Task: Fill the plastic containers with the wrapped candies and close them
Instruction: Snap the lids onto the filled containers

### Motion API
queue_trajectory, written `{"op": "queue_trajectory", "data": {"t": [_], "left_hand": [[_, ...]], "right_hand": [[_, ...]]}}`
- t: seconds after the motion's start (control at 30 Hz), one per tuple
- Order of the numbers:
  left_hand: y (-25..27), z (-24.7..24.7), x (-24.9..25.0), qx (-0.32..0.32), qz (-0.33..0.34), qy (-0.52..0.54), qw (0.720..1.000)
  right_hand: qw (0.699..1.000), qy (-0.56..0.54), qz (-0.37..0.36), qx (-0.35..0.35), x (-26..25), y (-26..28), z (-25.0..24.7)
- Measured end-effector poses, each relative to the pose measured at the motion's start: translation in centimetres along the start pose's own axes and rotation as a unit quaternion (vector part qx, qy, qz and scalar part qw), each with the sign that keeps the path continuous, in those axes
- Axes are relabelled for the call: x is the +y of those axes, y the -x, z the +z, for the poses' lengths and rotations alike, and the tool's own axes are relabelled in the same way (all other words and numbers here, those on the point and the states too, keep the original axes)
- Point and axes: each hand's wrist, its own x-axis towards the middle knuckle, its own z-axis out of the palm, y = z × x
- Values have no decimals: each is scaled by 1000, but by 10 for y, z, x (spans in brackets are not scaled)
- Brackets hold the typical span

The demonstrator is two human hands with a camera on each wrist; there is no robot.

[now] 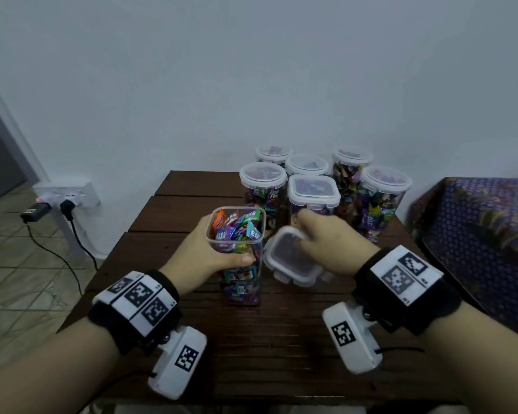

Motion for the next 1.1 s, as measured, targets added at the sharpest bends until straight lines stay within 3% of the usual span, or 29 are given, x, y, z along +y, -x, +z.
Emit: {"op": "queue_trajectory", "data": {"t": [0.2,0.33,0.4,0.63,0.77,1.1], "left_hand": [[5,4,-3,10,10,6,1000],[6,10,-5,-2,22,0,1000],[6,12,-7,1,15,13,1000],[1,12,-18,-4,37,-28,999],[0,14,-16,-6,74,-42,996],[-9,11,-23,-26,75,-59,995]], "right_hand": [[980,31,-19,197,-20,-7,-2],[969,3,-39,243,-35,-17,1],[963,-3,-83,257,-46,-19,4],[947,52,-228,219,-65,-11,25],[949,53,-253,180,-59,-8,29],[929,97,-296,199,-51,1,30]]}}
